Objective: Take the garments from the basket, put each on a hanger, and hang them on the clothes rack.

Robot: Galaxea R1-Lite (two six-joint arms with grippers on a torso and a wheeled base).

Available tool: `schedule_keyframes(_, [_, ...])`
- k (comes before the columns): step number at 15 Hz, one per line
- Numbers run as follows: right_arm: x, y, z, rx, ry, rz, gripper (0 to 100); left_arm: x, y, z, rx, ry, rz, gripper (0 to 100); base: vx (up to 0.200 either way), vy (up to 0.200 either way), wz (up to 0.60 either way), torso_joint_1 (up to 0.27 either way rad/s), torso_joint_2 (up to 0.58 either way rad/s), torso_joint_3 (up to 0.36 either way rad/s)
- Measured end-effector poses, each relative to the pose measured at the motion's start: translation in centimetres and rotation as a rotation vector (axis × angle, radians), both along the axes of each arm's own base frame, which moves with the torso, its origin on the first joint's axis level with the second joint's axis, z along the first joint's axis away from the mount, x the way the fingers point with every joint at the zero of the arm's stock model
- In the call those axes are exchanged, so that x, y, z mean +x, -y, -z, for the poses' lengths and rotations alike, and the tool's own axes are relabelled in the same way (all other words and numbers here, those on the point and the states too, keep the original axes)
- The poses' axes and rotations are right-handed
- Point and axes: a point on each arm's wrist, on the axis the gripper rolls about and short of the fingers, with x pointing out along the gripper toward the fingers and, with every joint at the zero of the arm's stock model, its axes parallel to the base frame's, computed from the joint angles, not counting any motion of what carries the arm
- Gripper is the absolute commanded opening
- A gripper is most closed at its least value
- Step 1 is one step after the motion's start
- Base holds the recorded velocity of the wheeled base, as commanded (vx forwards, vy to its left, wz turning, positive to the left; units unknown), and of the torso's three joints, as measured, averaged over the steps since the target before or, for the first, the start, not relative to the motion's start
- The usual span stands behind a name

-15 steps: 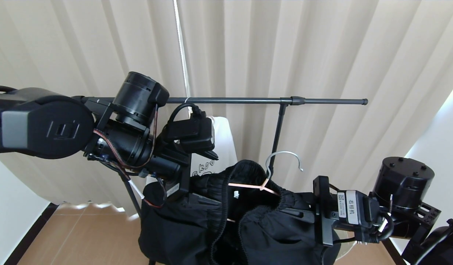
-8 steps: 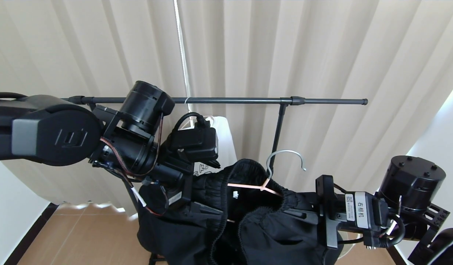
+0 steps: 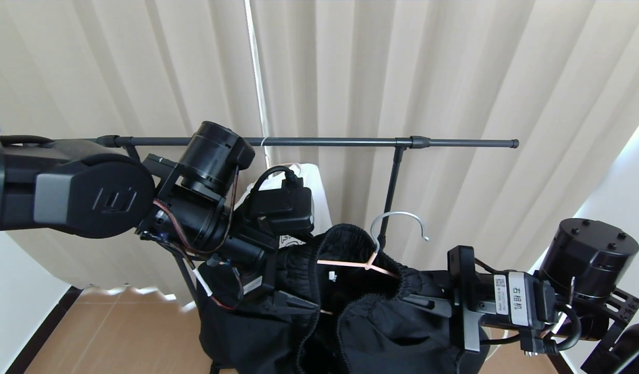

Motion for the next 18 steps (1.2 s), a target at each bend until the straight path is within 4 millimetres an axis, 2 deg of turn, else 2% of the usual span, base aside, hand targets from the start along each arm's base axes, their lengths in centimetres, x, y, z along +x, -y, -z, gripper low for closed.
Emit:
schedule_keyframes(13, [0.00,0.08,-0.01,-0.023,-0.091,0.030,0,0.28,0.11,-0.12,-0.008,0.011,-0.009,0,0.000,0.000,0.00,0.000,0.00,0.000])
schedule_keyframes(14, [-0.03,0.13,-0.17,-0.020,-0.086,0.031,100,0.32,0.10,-0.17,-0.010,0.013,-0.011,0,0.000,0.000,0.00,0.000,0.00,0.000])
schedule_keyframes(18, [0.30,0.69,-0.67,-0.011,-0.074,0.062,100,0.43,-0.03,-0.28,-0.015,0.008,-0.025,0,0.000,0.000,0.00,0.000,0.00,0.000])
